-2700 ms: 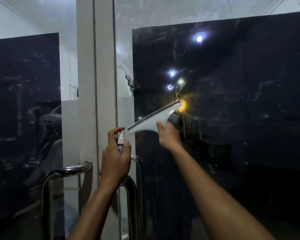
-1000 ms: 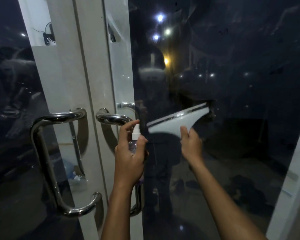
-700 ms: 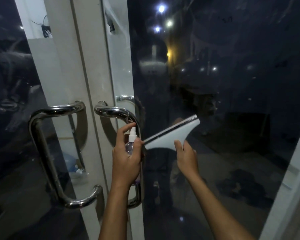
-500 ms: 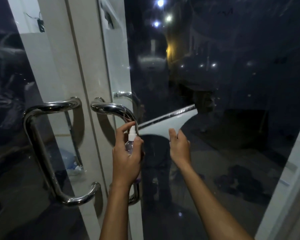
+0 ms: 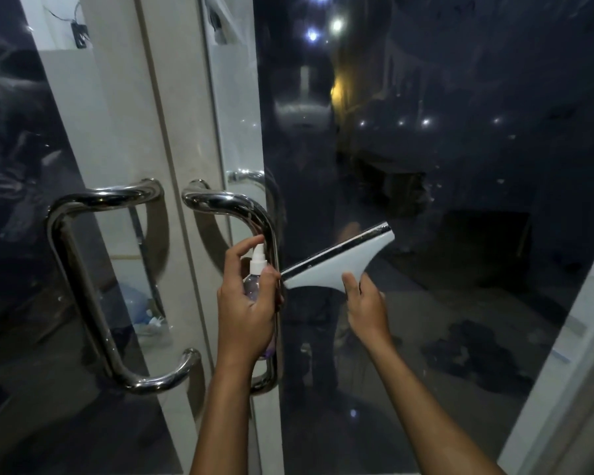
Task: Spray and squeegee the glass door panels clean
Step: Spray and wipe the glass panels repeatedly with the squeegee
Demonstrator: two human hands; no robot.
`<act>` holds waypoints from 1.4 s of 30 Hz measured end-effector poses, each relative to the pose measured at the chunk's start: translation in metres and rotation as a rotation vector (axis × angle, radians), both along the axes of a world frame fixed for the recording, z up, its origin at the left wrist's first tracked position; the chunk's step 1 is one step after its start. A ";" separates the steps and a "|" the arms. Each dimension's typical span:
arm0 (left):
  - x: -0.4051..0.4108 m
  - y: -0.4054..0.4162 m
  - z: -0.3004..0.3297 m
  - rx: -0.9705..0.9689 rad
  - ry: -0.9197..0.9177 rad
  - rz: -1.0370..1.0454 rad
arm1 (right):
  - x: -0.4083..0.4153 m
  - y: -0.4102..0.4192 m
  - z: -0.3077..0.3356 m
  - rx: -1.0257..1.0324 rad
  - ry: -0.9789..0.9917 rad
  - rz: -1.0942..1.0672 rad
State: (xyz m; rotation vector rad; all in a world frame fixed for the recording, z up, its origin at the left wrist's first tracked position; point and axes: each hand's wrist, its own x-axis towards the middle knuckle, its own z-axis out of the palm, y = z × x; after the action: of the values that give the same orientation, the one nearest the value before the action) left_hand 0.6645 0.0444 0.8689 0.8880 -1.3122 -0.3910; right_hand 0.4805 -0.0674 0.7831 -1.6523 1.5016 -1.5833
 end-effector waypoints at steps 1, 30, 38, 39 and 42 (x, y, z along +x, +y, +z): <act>-0.001 0.001 -0.001 0.007 0.004 -0.001 | -0.005 0.003 -0.011 0.023 0.005 -0.004; 0.022 0.003 0.022 -0.054 -0.025 0.033 | 0.061 0.021 0.003 0.010 -0.247 -0.055; 0.024 0.006 0.025 -0.054 -0.042 0.006 | 0.072 -0.014 0.105 -0.166 -0.341 -0.073; 0.025 0.006 0.026 -0.058 -0.042 0.004 | 0.072 -0.011 0.085 -0.141 -0.331 -0.088; 0.029 0.003 0.033 -0.072 -0.048 0.016 | 0.075 0.011 0.030 -0.033 -0.292 -0.078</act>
State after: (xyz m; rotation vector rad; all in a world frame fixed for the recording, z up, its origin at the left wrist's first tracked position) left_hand 0.6934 0.0478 0.9024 0.8509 -1.3541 -0.3100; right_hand 0.5556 -0.0567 0.8135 -1.3229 1.4083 -1.8091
